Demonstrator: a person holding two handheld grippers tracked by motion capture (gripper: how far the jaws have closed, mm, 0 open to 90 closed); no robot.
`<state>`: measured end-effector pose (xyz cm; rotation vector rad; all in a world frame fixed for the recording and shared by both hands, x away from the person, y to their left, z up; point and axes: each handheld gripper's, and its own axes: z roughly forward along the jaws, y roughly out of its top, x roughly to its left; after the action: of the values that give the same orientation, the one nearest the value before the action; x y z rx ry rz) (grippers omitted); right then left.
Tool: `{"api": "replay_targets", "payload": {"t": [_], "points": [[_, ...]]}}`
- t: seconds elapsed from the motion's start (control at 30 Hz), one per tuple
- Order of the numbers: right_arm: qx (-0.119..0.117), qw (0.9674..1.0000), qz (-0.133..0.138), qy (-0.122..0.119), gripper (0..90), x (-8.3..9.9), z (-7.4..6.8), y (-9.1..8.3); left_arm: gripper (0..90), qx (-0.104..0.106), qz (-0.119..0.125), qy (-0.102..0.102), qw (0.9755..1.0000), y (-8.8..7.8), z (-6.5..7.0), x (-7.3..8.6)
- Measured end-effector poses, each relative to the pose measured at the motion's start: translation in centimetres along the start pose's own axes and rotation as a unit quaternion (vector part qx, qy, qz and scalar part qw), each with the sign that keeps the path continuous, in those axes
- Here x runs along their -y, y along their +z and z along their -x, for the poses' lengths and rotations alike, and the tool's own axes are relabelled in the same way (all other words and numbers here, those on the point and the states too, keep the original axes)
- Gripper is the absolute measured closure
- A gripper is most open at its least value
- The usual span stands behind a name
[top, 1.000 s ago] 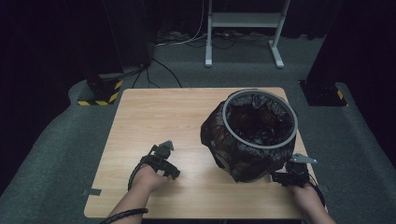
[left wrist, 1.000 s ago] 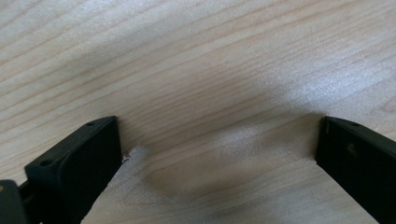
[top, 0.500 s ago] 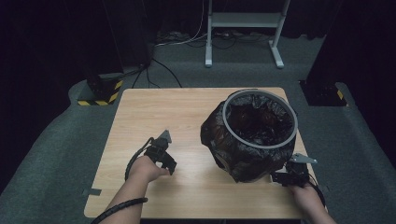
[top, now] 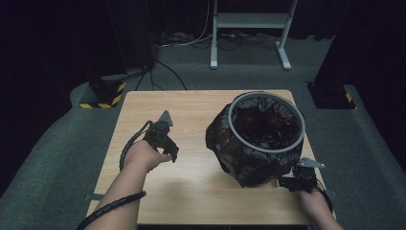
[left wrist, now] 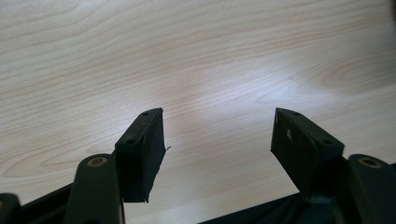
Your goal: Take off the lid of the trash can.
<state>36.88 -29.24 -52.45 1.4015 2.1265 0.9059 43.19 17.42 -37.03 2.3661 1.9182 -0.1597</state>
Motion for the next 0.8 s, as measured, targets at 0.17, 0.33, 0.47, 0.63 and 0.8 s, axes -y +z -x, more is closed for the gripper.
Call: {"api": "replay_targets", "payload": {"t": [0.17, 0.33, 0.47, 0.63, 0.8], "points": [[-0.001, 1.0000, 0.000, 0.001, 10.4, 0.0, 0.0, 0.0, 34.8, -0.007, 0.002, 0.004, 1.0000, -1.8, 0.9, -0.1], [-0.001, 1.0000, 0.000, 0.001, 10.5, 0.0, 0.0, 0.0, 34.6, -0.007, 0.010, 0.011, 0.9999, -3.4, 2.2, -0.3], [-0.001, 1.0000, 0.000, 0.001, 10.4, 0.0, 0.0, 0.0, 34.5, -0.015, 0.016, 0.018, 0.9996, -4.9, 3.0, -0.5], [-0.002, 1.0000, 0.000, 0.000, 10.4, 0.0, 0.0, 0.0, 34.8, -0.017, 0.025, 0.019, 0.9994, -6.7, 4.1, -0.9], [-0.002, 1.0000, 0.000, 0.000, 10.4, 0.0, 0.1, 0.0, 35.9, -0.013, 0.027, 0.017, 0.9994, -7.9, 5.2, -1.4]]}}
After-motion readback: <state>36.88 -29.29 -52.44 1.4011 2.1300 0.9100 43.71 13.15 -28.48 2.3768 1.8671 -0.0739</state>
